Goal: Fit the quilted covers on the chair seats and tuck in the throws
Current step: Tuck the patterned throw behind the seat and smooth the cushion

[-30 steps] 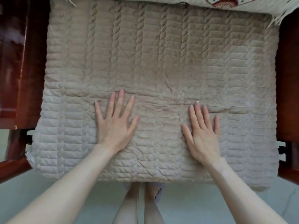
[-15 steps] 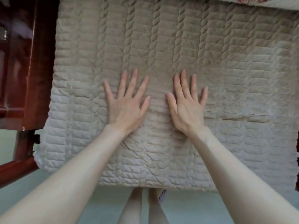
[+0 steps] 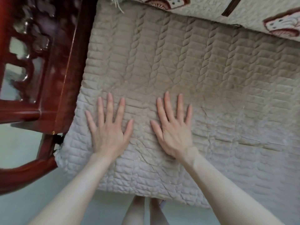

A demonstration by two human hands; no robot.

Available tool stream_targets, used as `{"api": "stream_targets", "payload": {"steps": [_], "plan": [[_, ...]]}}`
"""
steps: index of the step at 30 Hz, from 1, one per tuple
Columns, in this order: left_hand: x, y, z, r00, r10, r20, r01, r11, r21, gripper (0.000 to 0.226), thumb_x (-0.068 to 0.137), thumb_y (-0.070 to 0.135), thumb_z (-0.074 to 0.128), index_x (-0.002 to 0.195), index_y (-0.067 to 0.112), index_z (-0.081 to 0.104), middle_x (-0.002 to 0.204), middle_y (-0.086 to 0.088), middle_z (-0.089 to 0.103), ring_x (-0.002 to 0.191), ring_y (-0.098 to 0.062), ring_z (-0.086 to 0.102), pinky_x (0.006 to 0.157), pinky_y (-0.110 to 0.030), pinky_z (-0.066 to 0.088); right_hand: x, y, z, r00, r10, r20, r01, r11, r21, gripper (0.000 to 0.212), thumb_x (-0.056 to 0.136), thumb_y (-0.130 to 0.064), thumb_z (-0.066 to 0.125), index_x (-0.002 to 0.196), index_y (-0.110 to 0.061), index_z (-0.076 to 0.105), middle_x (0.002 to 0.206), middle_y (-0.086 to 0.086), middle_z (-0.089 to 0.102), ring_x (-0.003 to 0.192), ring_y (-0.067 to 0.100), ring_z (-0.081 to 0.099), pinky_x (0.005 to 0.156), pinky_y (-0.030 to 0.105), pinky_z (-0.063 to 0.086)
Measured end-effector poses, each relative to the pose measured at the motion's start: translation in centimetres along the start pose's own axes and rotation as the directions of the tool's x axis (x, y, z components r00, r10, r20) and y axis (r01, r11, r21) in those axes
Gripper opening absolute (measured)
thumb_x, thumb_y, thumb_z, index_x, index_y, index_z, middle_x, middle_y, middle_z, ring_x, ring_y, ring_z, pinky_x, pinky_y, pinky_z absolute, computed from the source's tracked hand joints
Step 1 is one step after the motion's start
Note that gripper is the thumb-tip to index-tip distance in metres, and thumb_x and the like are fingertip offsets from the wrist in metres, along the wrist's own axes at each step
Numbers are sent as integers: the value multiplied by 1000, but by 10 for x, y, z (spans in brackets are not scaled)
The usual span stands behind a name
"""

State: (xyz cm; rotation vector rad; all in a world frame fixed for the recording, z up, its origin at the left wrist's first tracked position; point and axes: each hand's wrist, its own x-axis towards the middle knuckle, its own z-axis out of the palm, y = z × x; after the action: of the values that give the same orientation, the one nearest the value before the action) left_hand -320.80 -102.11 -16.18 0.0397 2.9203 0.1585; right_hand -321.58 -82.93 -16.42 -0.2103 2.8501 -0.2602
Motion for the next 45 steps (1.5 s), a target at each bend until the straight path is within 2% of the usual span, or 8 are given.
{"api": "stream_targets", "payload": {"steps": [2, 9, 15, 20, 25, 27, 31, 45], "plan": [[-5, -8, -2, 1000, 13, 3, -13, 1000, 7, 67, 96, 57, 22, 155, 25, 9, 163, -8, 2, 149, -29, -1, 115, -58, -3, -8, -2, -4, 996, -86, 9, 87, 996, -33, 66, 97, -51, 27, 154, -20, 16, 162, 2, 12, 148, 35, 6, 113, 61, 10], [10, -36, -6, 994, -104, -31, 101, 990, -97, 66, 99, 54, 20, 155, 21, 10, 162, -9, 5, 150, -24, 1, 118, -49, 1, 64, -28, -12, 1000, 12, -25, -12, 1000, -28, 65, 98, -50, 17, 155, -20, 6, 162, -3, -2, 148, 37, -6, 115, 59, -5], [-27, -48, -6, 982, -187, 13, 185, 957, -222, 69, 99, 57, 11, 154, 17, 0, 162, -7, -1, 150, -19, -5, 120, -41, 4, 86, -43, -28, 983, -181, 14, 181, 982, -55, 65, 98, -53, 14, 155, -24, 6, 163, -4, 1, 148, 33, -9, 116, 58, -7], [-22, -58, 6, 981, -195, -18, 184, 949, -254, 73, 99, 56, 18, 154, 9, 12, 162, -9, 8, 149, -22, 7, 119, -40, 13, 113, -92, -20, 964, -265, 29, 266, 957, -114, 64, 98, -53, 13, 155, -26, 5, 163, -6, 0, 147, 37, -12, 111, 61, -13], [-47, -55, 2, 946, -318, -60, 283, 904, -320, 72, 98, 53, 27, 152, 5, 19, 158, -15, 23, 144, -27, 24, 117, -31, 9, 124, -110, -23, 768, -626, 137, 640, 751, -159, 61, 98, -50, 18, 153, -23, 26, 159, -4, 24, 149, 30, 12, 113, 53, -5], [-48, -54, 5, 933, -355, -49, 324, 894, -311, 73, 98, 55, 23, 152, 5, 21, 157, -14, 25, 142, -27, 25, 118, -29, 3, 128, -119, -19, 760, -636, 131, 650, 741, -168, 61, 98, -50, 20, 152, -24, 29, 158, -4, 27, 148, 31, 15, 113, 54, -4], [-44, -58, 10, 930, -365, -39, 335, 888, -315, 76, 97, 58, 23, 150, 3, 24, 154, -15, 32, 139, -28, 31, 115, -34, 14, 127, -124, -14, 757, -640, 135, 654, 736, -174, 59, 99, -49, 21, 151, -24, 31, 157, -4, 30, 147, 33, 15, 112, 62, -1], [-26, -73, 41, 922, -386, 24, 354, 819, -452, 78, 89, 52, 37, 140, -7, 40, 138, -24, 50, 124, -38, 51, 102, -41, 33, 139, -141, 6, 780, -609, 143, 625, 747, -228, 64, 94, -55, 21, 137, -21, 53, 145, -3, 49, 145, 31, 23, 109, 60, -9]]}}
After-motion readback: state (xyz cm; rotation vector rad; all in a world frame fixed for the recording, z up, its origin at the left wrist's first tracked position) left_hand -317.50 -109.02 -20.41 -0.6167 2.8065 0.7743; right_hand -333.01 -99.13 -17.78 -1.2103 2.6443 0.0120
